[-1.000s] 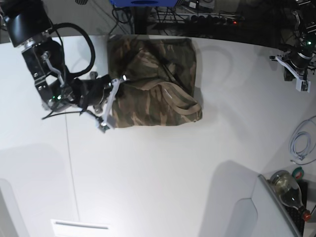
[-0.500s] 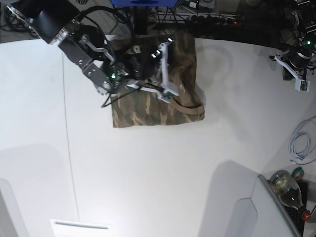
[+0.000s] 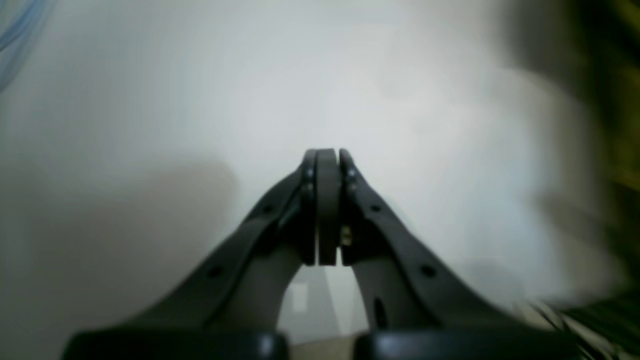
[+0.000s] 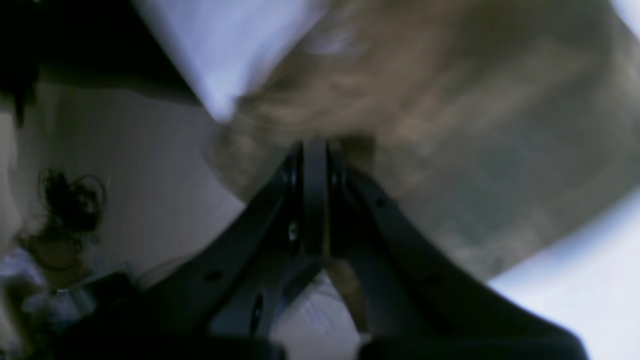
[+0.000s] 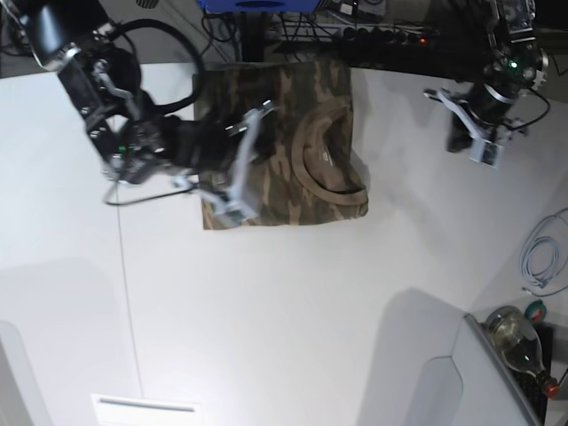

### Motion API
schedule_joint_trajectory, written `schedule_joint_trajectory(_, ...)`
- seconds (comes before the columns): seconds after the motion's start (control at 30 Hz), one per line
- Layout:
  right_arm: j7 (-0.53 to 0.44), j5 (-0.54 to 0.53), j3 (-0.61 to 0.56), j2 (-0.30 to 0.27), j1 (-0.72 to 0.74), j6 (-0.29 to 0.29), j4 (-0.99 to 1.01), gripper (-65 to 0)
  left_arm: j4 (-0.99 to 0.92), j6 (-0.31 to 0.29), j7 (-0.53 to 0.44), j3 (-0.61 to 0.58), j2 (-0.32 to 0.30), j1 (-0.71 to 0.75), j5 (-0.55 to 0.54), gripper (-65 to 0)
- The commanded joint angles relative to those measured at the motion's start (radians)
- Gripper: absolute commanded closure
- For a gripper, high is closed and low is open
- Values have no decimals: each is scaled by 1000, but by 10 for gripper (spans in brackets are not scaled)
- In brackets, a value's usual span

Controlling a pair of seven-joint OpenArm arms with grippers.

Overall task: Layout the t-shirt on the table in an organized manner, then fold the t-shirt properly
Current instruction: 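Grasp the folded shirt edges with both grippers near the collar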

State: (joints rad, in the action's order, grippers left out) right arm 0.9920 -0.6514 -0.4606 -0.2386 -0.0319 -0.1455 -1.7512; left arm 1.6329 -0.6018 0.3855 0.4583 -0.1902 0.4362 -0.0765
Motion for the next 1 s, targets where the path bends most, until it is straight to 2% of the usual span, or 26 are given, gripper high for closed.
schedule_joint_trajectory(0.0, -12, -23, 41, -2, 2, -3, -19, -8, 25, -22, -16, 4, 14, 3, -10, 0)
schedule_joint_trajectory(0.07, -12, -23, 104, -8, -18, -4, -19, -8, 23, -80, -16, 4, 59, -3, -10, 0)
schedule_joint_trajectory(0.13, -12, -23, 121, -29, -23, -4, -19, -8, 3, -96, -16, 4, 90, -9, -16, -18)
schedule_joint_trajectory(0.2, -12, -23, 121, -43, -26, -4, -19, -6, -35, -96, -16, 4, 99, -27, -93, -244)
schedule_joint_trajectory(0.27, -12, -23, 122, -43, -38, -6, -17, -6, -105, -96, -16, 4, 91, -46, -242, -474)
schedule_joint_trajectory(0.3, -12, -23, 122, -43, -41, -6, -17, -6, -144, -96, -16, 3, 76, -56, -322, -564)
schedule_joint_trajectory(0.33, -11, -23, 122, -43, -43, -6, -17, -6, -175, -96, -16, -6, 61, -66, -378, -625)
schedule_joint_trajectory(0.37, -9, -23, 122, -43, -44, -6, -17, -6, -216, -96, -16, -36, 45, -75, -435, -650)
schedule_joint_trajectory(0.47, -5, -23, 121, -43, -46, -6, -17, -5, -305, -96, -18, -152, -10, -101, -538, -650)
schedule_joint_trajectory(0.6, -3, -23, 121, -43, -46, -6, -17, -5, -354, -96, -24, -258, -15, -130, -569, -650)
schedule_joint_trajectory(0.97, -8, -23, 122, -57, -58, -6, -16, -3, -351, -96, -18, -292, -5, -150, -572, -630)
